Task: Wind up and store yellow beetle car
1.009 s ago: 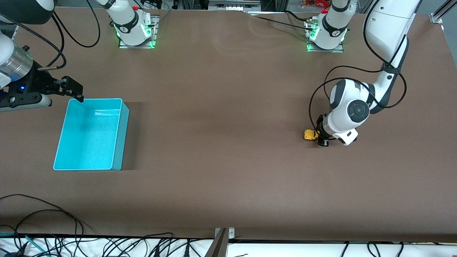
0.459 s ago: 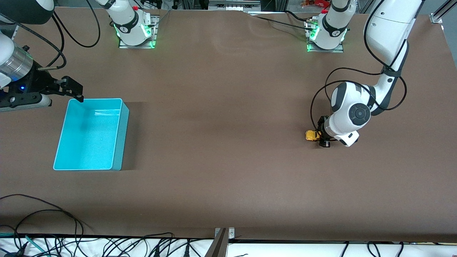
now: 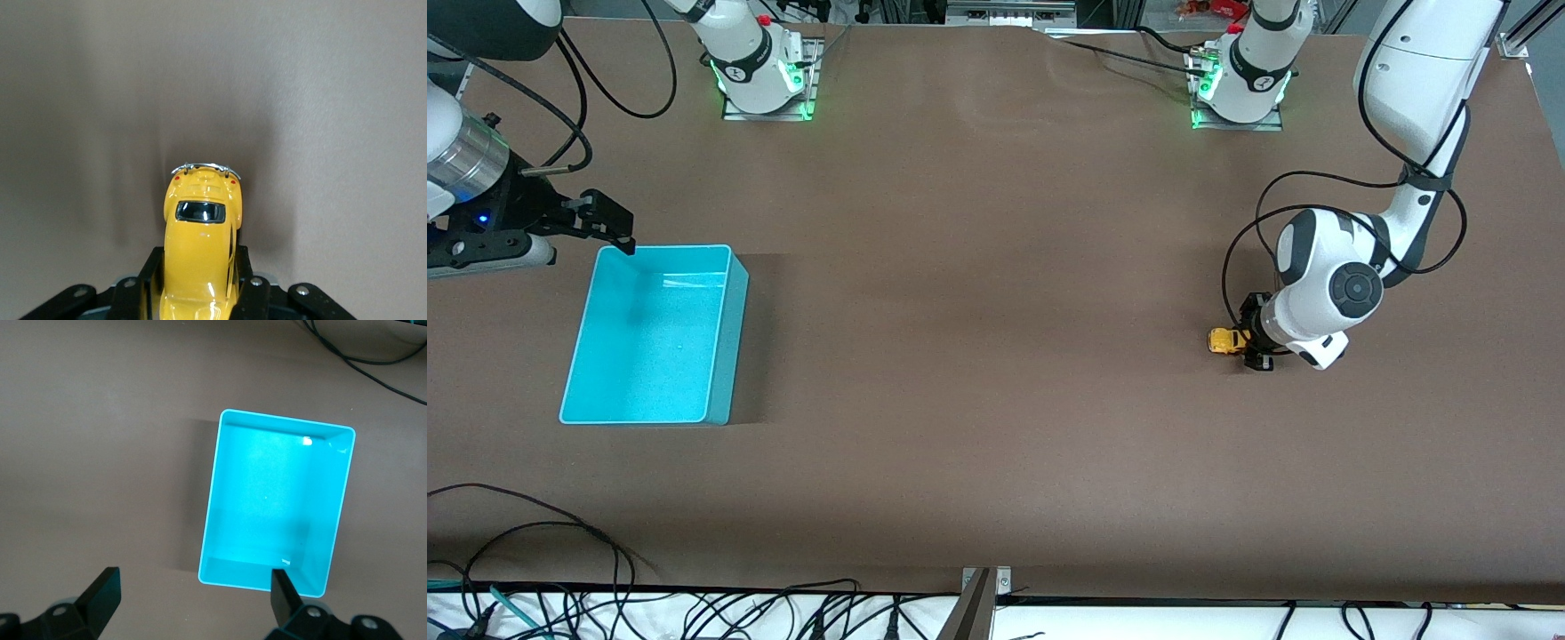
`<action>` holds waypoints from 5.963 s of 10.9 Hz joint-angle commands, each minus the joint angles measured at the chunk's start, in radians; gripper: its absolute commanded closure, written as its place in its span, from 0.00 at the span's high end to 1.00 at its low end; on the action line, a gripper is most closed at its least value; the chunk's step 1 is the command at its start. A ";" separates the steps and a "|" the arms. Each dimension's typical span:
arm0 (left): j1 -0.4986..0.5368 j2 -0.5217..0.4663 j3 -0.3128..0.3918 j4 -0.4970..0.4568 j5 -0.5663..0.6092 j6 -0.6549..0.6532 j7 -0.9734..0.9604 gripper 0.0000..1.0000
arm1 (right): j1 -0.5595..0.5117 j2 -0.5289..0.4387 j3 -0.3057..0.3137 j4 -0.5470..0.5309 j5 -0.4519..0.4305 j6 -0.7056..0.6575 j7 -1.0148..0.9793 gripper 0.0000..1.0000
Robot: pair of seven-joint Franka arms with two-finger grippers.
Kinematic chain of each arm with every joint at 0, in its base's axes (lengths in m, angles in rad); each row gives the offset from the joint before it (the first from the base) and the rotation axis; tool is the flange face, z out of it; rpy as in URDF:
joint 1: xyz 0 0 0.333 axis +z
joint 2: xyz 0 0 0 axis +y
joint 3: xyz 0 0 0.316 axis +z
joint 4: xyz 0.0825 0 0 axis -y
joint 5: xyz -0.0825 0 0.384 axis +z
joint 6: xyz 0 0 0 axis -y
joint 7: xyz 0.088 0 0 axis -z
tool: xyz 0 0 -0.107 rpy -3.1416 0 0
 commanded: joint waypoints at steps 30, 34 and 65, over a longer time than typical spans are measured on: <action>0.226 0.119 0.001 0.151 0.209 0.021 0.073 1.00 | -0.004 0.009 0.001 0.024 0.011 -0.012 -0.005 1.00; 0.222 0.104 -0.002 0.160 0.208 0.007 0.070 1.00 | -0.002 0.008 0.003 0.026 0.013 -0.012 -0.005 1.00; 0.217 -0.169 -0.054 0.729 0.037 -0.962 1.613 1.00 | -0.007 0.020 0.000 0.026 0.003 -0.010 -0.003 1.00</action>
